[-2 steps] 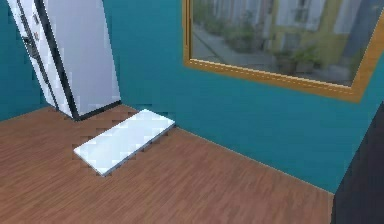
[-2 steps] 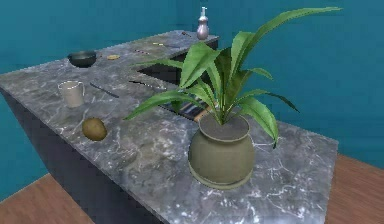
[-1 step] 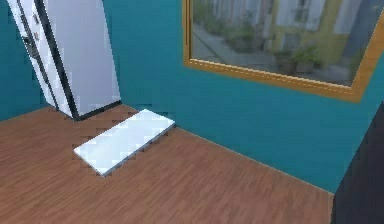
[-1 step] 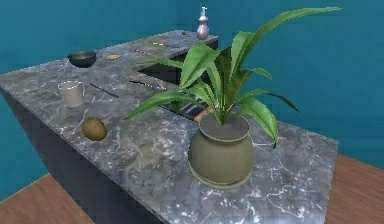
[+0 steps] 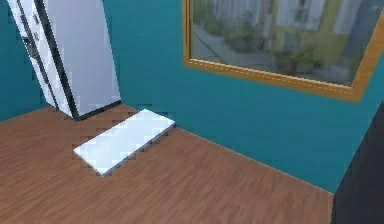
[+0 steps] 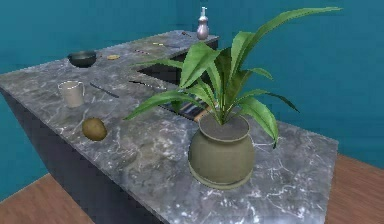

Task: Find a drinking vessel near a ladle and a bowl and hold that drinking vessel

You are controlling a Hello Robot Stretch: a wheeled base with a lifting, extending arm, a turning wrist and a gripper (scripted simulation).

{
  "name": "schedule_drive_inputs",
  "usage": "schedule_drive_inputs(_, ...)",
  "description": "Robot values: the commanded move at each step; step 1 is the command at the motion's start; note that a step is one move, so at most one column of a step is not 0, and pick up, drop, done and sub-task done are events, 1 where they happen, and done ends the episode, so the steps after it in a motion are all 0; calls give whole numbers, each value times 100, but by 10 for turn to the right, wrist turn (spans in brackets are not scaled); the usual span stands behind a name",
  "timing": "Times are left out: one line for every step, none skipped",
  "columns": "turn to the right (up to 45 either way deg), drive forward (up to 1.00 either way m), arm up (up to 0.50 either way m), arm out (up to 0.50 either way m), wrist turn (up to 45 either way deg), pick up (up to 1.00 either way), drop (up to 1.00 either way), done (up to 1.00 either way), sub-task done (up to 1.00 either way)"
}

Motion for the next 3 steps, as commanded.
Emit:
schedule_drive_inputs(210,0,0,0,0,0,0,0,0)
schedule_drive_inputs(-210,0,0,0,0,0,0,0,0)
schedule_drive_inputs(450,0,0,0,0,0,0,0,0)
